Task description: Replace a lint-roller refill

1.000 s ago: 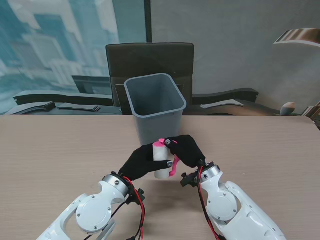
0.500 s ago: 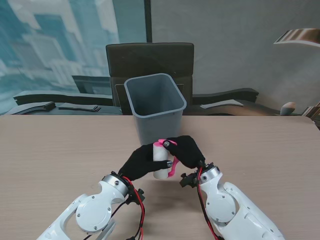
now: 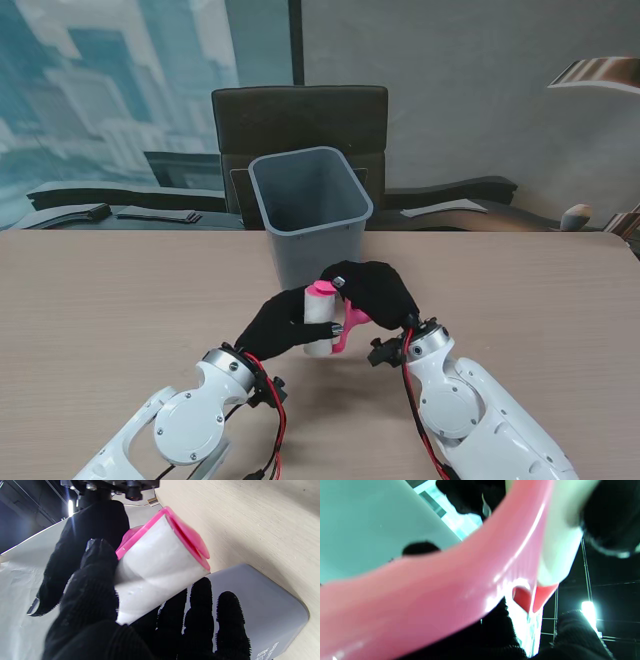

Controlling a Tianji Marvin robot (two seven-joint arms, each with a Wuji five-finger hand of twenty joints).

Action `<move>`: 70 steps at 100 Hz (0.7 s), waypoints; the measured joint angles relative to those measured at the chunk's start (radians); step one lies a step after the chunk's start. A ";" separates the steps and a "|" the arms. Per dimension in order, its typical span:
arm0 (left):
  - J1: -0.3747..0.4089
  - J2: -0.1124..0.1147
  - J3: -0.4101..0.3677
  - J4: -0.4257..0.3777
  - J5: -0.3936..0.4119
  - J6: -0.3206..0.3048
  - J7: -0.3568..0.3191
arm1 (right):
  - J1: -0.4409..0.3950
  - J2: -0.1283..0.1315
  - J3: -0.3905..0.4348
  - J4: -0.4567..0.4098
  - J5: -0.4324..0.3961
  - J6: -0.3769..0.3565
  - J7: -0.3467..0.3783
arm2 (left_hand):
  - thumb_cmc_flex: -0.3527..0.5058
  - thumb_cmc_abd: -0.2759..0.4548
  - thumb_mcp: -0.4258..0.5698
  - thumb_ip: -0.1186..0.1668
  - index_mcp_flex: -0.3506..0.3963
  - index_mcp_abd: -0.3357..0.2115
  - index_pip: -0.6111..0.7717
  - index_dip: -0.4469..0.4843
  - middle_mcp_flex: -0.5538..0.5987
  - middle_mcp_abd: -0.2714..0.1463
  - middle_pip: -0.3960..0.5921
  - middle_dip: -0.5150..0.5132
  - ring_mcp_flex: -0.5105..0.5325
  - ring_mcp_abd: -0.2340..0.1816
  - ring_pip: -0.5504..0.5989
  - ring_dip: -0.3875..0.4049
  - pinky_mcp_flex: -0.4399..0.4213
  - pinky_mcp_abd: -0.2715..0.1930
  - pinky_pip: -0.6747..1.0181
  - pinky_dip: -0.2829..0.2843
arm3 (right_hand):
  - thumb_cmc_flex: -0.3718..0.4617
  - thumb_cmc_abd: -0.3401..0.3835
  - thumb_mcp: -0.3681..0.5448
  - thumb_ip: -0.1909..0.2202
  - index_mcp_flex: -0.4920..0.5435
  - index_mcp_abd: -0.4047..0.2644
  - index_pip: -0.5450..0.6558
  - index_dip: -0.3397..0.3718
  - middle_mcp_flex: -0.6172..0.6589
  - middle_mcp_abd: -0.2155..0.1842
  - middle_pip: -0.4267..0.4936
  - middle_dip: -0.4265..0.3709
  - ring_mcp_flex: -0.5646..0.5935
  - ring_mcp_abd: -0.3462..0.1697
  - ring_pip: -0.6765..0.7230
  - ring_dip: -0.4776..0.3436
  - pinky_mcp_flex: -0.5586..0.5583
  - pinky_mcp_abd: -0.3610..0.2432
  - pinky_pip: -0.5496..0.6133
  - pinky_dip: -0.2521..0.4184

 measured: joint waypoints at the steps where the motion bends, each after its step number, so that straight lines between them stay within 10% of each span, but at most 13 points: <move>1: 0.000 0.000 0.000 0.001 0.004 -0.002 0.001 | -0.001 0.000 0.002 -0.001 -0.002 0.001 -0.001 | 0.000 0.000 0.000 0.000 0.000 0.000 0.000 0.000 0.000 0.000 0.000 0.000 0.000 0.000 0.000 0.000 0.000 0.000 0.000 0.000 | 0.000 0.000 0.000 0.000 -0.006 -0.001 -0.014 0.000 -0.015 0.007 -0.005 -0.005 -0.004 0.001 -0.029 -0.009 -0.016 -0.001 -0.006 0.006; 22: -0.031 0.004 0.008 0.071 0.172 -0.125 0.039 | -0.017 0.003 0.052 -0.025 -0.071 -0.008 -0.013 | 0.007 0.000 0.000 0.000 0.000 0.000 -0.008 0.000 0.000 0.000 0.000 0.000 0.000 0.000 0.000 0.000 -0.001 0.000 0.000 0.000 | 0.067 -0.043 0.055 0.000 -0.087 -0.013 -0.045 0.006 -0.231 0.041 -0.078 -0.063 -0.252 0.019 -0.199 -0.028 -0.323 -0.011 -0.135 0.049; 70: -0.082 0.018 -0.002 0.184 0.468 -0.334 0.162 | -0.050 0.051 0.114 -0.119 -0.208 0.006 0.053 | 0.007 0.000 0.000 0.000 0.000 0.000 -0.008 0.000 0.001 -0.001 0.000 0.000 0.000 0.000 0.000 0.000 -0.001 0.000 0.000 0.000 | 0.272 -0.351 0.238 0.015 -0.234 -0.076 -0.119 0.020 -0.544 0.025 -0.253 -0.164 -0.508 -0.042 -0.427 -0.045 -0.561 -0.054 -0.373 0.101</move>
